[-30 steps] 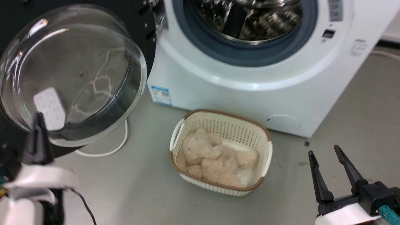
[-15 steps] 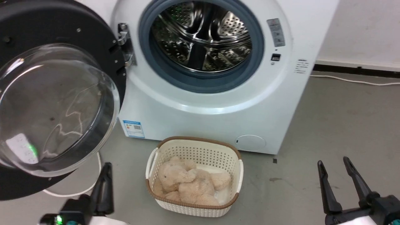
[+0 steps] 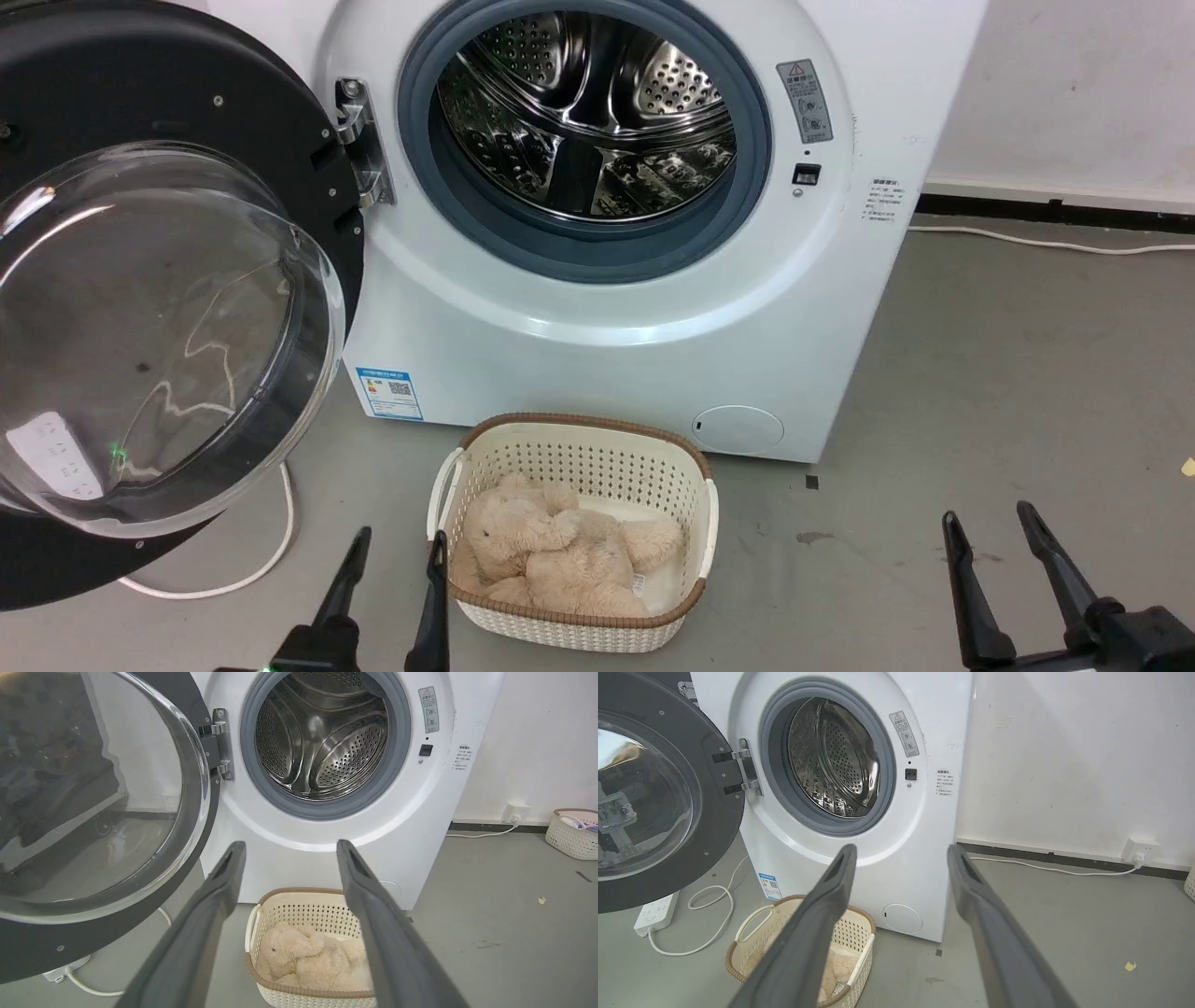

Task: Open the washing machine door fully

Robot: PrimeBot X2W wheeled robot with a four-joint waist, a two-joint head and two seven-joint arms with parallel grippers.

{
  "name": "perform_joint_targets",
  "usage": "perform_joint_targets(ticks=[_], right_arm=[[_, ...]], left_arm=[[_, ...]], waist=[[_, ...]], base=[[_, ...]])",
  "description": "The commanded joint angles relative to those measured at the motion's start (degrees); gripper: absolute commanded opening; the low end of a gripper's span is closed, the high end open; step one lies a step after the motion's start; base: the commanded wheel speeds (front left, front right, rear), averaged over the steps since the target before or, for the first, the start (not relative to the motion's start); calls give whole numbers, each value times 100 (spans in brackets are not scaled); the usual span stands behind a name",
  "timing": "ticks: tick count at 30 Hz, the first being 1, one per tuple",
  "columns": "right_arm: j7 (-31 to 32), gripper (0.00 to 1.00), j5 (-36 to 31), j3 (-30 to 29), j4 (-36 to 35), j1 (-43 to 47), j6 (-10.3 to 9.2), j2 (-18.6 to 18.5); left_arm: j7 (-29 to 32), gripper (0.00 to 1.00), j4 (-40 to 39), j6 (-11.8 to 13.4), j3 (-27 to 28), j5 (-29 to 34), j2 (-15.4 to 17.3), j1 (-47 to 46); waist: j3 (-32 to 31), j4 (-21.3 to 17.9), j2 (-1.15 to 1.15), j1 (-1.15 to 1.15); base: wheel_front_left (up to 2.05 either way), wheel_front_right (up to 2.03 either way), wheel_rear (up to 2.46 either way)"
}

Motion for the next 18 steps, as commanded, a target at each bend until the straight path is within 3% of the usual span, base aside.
perform_joint_targets(ticks=[1,11,12,18], right_arm=[[11,100,23,14,50,85,-5,17],[1,100,50,15,132,83,-5,17],[15,0,10,13,119,2,0,0],[42,0,-1,19,119,-16,0,-1]], left_arm=[[-18,100,68,3,-16,-1,-35,79],[-24,100,297,-27,-42,-54,-4,15],[0,0,292,-17,-46,-44,-23,3],[30,0,283,-23,-30,-37,-35,-8]], waist=[[-3,8,0,0],[-8,13,0,0],[-9,14,0,0],[-6,6,0,0]], base=[[0,0,0],[0,0,0],[0,0,0],[0,0,0]])
